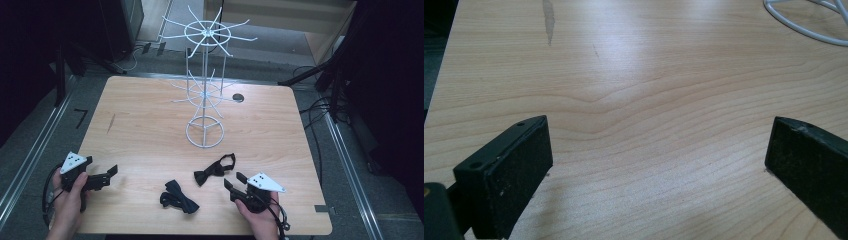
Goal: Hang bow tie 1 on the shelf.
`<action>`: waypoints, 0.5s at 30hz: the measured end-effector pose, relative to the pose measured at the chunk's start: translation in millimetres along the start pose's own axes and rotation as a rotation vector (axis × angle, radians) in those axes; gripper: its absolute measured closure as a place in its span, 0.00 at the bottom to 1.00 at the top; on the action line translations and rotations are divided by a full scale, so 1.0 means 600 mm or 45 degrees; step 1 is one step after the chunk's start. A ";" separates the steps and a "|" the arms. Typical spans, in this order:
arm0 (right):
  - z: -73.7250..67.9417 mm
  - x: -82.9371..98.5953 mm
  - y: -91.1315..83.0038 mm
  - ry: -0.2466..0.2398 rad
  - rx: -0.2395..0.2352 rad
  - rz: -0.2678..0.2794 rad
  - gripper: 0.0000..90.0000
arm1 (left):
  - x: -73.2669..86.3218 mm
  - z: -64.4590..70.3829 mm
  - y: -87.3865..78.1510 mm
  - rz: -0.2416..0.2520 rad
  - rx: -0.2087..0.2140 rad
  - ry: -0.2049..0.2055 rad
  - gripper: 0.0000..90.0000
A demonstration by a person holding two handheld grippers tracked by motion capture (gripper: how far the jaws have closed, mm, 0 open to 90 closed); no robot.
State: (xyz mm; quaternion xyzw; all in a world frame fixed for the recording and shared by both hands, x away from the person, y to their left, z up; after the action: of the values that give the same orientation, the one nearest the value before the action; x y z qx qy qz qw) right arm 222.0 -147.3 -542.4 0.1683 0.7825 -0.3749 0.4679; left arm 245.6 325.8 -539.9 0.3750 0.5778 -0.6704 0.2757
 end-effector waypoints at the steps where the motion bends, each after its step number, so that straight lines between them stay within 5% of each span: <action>1: -0.002 0.000 0.001 -0.001 -0.004 -0.004 0.52 | 0.000 0.000 0.000 0.000 0.000 0.000 0.00; 15: -0.042 0.009 0.023 -0.025 -0.083 -0.042 0.52 | 0.000 0.000 0.000 0.002 0.000 0.003 0.00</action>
State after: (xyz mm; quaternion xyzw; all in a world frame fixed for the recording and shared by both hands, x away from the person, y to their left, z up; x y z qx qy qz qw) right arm 212.3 -120.1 -545.9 0.1364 0.7923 -0.3585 0.4745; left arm 245.5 325.7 -539.9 0.3763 0.5777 -0.6698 0.2757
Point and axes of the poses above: each handheld gripper's, and its own axes: y roughly forward along the jaws, x roughly out of its underside, z roughly to its right, the point moved 3 cm from there along y, roughly forward along the jaws, and after that the axes turned 7 degrees about -x, right-handed, at the moved point
